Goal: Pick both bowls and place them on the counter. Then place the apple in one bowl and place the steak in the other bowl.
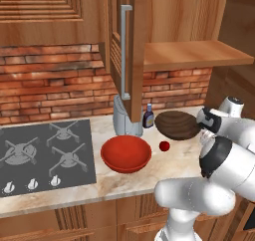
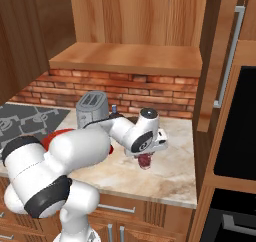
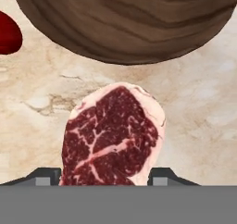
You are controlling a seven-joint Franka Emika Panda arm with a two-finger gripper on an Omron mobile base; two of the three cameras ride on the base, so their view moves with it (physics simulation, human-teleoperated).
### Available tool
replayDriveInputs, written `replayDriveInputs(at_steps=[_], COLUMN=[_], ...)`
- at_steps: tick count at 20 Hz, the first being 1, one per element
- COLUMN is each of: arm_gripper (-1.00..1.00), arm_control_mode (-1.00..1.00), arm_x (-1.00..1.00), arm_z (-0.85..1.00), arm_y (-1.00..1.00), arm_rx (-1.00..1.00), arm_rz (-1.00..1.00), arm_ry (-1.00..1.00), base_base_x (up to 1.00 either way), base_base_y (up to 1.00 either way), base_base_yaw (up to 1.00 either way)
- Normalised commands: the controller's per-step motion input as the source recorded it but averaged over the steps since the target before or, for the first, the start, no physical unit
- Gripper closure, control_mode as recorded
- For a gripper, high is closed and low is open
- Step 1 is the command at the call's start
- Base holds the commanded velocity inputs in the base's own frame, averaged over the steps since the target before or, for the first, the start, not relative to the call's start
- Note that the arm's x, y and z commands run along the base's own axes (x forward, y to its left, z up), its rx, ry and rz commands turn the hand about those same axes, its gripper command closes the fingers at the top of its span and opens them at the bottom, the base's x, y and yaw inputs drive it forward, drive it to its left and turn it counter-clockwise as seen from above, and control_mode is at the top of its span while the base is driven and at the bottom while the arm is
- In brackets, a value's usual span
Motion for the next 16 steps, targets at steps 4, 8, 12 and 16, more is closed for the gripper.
replayDriveInputs(at_steps=[4,8,12,16], arm_gripper=[1.00,1.00,1.00,1.00], arm_control_mode=[-1.00,-1.00,-1.00,-1.00], arm_x=[-0.07,0.03,0.18,0.33], arm_z=[0.40,0.47,0.49,0.36], arm_y=[0.19,0.09,0.03,0.15], arm_rx=[0.00,-0.01,0.00,0.00], arm_rz=[0.00,0.00,0.00,0.00], arm_ry=[-0.22,-0.13,0.00,0.00], base_base_x=[0.00,0.00,0.00,0.00], base_base_y=[0.00,0.00,0.00,0.00], base_base_yaw=[0.00,0.00,0.00,0.00])
